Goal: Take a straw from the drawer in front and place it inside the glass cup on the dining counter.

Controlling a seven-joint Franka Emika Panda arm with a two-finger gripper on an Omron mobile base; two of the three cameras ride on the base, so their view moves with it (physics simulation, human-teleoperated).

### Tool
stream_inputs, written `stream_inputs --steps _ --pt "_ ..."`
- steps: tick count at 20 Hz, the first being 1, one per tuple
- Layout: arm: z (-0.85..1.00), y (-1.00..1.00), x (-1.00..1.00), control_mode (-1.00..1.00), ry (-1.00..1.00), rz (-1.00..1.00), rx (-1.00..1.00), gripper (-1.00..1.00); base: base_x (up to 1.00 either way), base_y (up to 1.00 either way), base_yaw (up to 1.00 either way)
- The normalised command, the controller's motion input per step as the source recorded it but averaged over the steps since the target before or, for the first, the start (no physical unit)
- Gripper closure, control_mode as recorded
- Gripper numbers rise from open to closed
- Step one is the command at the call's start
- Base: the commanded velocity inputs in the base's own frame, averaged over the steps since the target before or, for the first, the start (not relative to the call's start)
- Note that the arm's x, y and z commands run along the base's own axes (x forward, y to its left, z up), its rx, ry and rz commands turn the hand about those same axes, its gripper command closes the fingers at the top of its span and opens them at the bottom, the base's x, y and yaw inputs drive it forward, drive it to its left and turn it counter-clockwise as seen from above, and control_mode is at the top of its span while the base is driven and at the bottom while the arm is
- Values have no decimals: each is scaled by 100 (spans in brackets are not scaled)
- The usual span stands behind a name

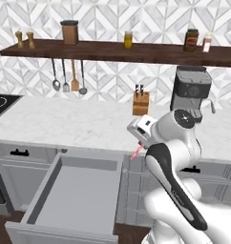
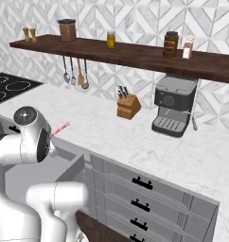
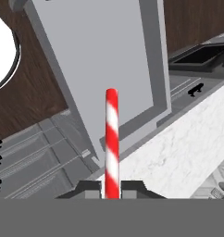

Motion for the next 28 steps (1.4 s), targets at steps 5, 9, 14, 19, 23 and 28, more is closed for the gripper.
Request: stream_inputs --steps 5,9,14,19,23,28 --pt "0 0 0 100 0 0 0 100 -65 0 24" --pt "0 0 0 100 0 0 0 100 -70 -3 28" --pt "0 0 0 100 0 0 0 100 -70 -1 26" --pt "0 0 0 100 0 0 0 100 -47 43 29" --pt "0 0 0 100 0 0 0 100 -13 74 47" --pt "0 0 0 100 0 0 0 100 -2 67 52"
